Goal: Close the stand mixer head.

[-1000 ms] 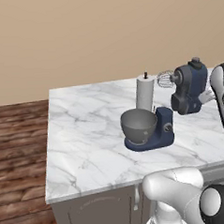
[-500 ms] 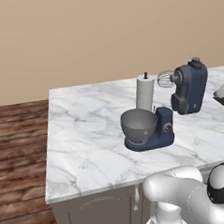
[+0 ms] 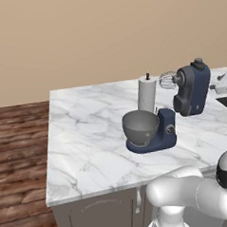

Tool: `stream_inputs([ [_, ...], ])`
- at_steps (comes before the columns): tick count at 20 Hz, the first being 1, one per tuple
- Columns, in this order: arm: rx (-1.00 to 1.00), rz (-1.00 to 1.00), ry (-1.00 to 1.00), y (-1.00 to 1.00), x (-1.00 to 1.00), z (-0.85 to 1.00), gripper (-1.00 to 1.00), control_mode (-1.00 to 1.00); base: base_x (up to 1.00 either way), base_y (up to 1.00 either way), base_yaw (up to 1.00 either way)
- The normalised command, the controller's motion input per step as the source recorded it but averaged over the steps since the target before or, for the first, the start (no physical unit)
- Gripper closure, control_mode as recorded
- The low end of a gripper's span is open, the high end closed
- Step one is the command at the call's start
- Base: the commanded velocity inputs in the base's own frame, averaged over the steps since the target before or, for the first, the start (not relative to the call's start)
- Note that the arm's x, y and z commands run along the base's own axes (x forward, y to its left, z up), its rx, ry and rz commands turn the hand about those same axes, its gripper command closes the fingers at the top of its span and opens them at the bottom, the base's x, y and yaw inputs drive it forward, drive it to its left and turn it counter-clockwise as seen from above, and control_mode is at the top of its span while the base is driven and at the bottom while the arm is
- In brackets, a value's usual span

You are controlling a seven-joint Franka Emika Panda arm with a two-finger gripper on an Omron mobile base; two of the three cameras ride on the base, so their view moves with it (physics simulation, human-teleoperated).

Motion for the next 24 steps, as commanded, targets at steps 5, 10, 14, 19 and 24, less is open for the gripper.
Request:
stream_inputs([
  [5,0.02,0.11,-0.16,0.05,0.72,0.00,-1.00,-1.00,0.00,0.00,0.00],
  [10,-0.09,0.33,0.01,0.76,0.43,0.00,-1.00,-1.00,0.00,0.00,0.00],
  [14,-0.19,0.53,0.04,1.00,0.21,-0.06,-1.00,-1.00,0.00,0.00,0.00],
  [19,-0.18,0.65,0.06,1.00,0.00,-0.24,-1.00,-1.00,0.00,0.00,0.00],
  [24,-0.27,0.61,0.00,1.00,0.00,-0.65,-1.00,-1.00,0.00,0.00,0.00],
])
